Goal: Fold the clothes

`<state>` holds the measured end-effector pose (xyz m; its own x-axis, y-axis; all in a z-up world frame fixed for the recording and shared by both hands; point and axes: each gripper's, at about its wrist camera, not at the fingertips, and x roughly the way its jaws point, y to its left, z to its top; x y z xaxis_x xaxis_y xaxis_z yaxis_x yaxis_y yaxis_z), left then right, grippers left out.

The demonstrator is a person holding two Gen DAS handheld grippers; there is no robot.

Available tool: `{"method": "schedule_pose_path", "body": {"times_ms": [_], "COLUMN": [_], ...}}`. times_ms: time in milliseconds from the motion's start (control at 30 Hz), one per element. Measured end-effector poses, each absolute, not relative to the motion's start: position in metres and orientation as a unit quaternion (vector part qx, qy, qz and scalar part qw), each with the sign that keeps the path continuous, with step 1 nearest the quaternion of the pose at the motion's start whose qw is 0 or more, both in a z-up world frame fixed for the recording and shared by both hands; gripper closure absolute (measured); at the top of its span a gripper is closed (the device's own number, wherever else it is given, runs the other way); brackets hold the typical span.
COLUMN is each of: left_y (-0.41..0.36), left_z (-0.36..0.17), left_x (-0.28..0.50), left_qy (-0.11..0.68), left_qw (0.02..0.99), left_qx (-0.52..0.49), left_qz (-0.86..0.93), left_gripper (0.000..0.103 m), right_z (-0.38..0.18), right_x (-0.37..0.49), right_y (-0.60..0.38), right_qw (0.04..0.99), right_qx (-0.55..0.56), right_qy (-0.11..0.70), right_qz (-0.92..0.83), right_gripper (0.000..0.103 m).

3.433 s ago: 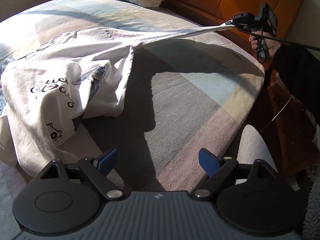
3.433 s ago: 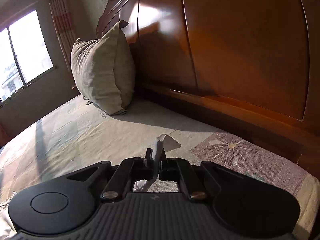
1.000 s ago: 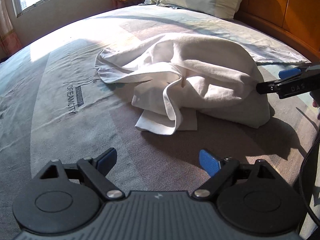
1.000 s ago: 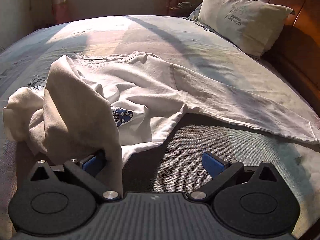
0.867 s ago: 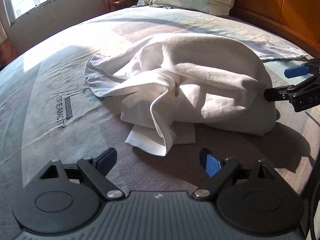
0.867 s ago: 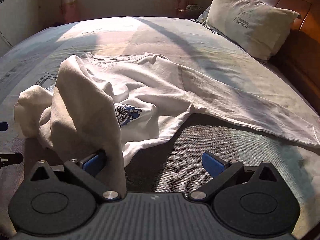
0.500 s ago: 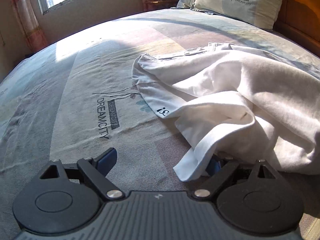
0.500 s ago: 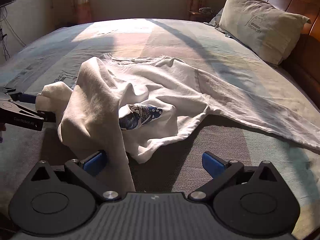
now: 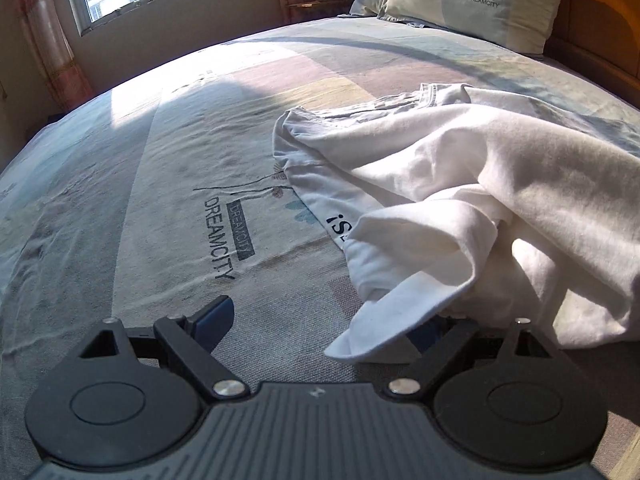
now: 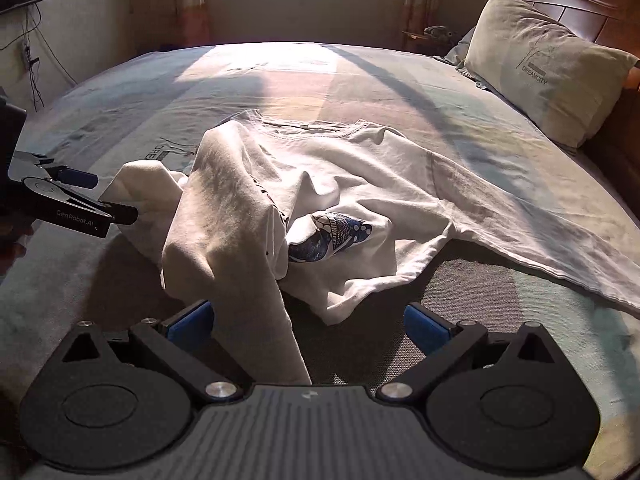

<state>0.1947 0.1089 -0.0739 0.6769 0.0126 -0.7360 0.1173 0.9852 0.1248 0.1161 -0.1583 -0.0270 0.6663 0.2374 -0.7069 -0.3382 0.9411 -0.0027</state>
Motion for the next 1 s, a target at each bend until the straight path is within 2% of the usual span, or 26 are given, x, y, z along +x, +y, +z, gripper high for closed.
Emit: {"method": "schedule_pose_path", "body": {"times_ms": [200, 400, 700, 800, 1000], "left_y": [0.166, 0.209, 0.195, 0.213, 0.227], "left_z": [-0.072, -0.073, -0.084, -0.081, -0.07], "left_x": [0.201, 0.203, 0.202, 0.202, 0.205], "left_qy": [0.414, 0.443, 0.463, 0.456, 0.447], "left_qw": [0.908, 0.889, 0.879, 0.882, 0.871], "left_qx": [0.029, 0.022, 0.051, 0.038, 0.08], "left_qz": [0.063, 0.115, 0.104, 0.112, 0.188], "left_gripper": [0.012, 0.012, 0.011, 0.011, 0.011], "right_z": [-0.018, -0.023, -0.023, -0.022, -0.024], "right_x": [0.108, 0.11, 0.103, 0.102, 0.102], "right_y": [-0.161, -0.164, -0.149, -0.147, -0.152], "right_qw": [0.914, 0.911, 0.907, 0.906, 0.906], "right_qx": [-0.072, -0.059, -0.077, -0.08, -0.077], "right_qy": [0.368, 0.379, 0.377, 0.377, 0.383], "right_qz": [0.158, 0.152, 0.173, 0.174, 0.162], "right_gripper": [0.0, 0.0, 0.0, 0.0, 0.0]}}
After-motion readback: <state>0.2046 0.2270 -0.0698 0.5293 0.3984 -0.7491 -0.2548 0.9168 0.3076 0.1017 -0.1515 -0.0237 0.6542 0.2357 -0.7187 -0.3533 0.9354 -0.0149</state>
